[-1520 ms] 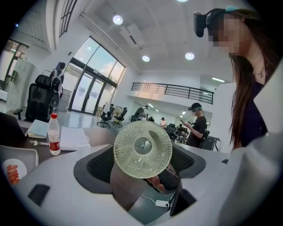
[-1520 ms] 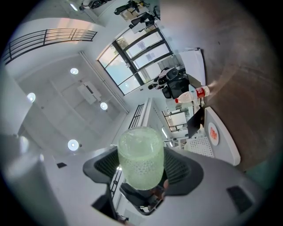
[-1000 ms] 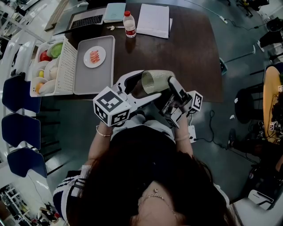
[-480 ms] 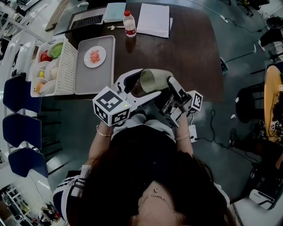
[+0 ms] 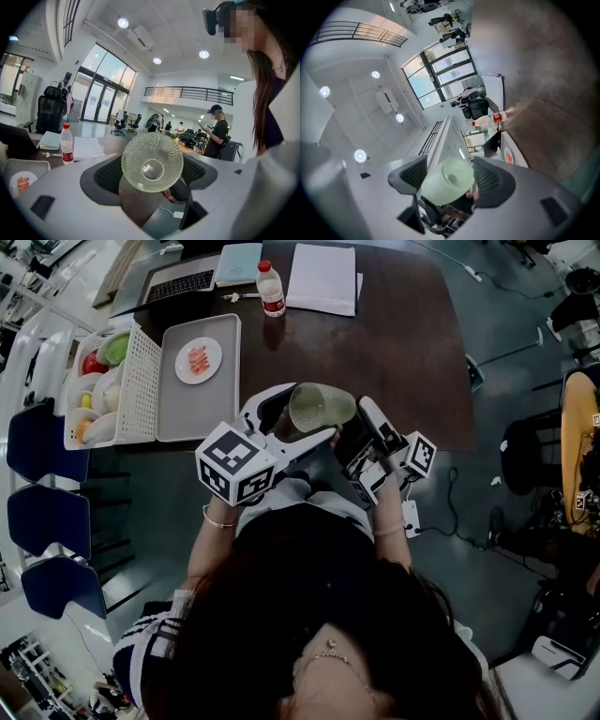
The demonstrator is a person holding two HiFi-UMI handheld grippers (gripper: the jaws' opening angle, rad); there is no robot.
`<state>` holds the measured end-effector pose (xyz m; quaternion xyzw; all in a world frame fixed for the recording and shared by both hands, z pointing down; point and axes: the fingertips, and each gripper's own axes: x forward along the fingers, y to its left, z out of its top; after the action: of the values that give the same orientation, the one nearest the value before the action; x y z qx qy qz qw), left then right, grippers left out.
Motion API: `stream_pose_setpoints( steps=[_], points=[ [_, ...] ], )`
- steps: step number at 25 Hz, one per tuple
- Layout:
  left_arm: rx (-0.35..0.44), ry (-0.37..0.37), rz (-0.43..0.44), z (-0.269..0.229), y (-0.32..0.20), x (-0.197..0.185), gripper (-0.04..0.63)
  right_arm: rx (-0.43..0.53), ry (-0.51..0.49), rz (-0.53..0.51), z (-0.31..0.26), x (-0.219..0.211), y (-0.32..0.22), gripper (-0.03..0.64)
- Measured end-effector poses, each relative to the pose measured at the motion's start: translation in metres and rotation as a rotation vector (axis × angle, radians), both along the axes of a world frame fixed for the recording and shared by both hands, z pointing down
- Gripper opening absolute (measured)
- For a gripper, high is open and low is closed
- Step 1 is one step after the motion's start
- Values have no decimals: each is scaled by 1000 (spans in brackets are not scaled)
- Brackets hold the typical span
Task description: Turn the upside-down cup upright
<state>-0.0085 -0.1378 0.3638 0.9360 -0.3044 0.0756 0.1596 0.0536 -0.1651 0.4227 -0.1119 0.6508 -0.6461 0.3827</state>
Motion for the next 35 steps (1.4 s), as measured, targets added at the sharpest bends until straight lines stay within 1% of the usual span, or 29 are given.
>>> stream_pose_setpoints(
  steps=[6,9,10,16,19,23,27,31,35],
  points=[
    [-8,-48,-12,12,-2,-1,390,-17,135,73,13,12,-5,321],
    [-10,-91,-22,21,-3,-3,389,-7,197,87,15,12,-5,314],
    [-10,-108,-25,24,-4,-4,390,-2,223,91,16,13,-5,305],
    [-16,-203,-43,44,-8,-6,388,7,349,116,22,15,-3,181],
    [-14,-262,-41,55,-11,-5,390,38,463,141,23,19,-3,127],
    [-14,-336,-44,72,-16,-5,389,135,664,164,18,17,-2,118],
    [-27,-393,-37,90,-22,-5,390,176,868,174,24,17,3,87],
    [-22,-480,-22,106,-24,-4,389,203,958,158,28,16,5,78],
    [-45,-528,1,126,-23,-1,390,242,1081,163,32,18,8,60]
  ],
)
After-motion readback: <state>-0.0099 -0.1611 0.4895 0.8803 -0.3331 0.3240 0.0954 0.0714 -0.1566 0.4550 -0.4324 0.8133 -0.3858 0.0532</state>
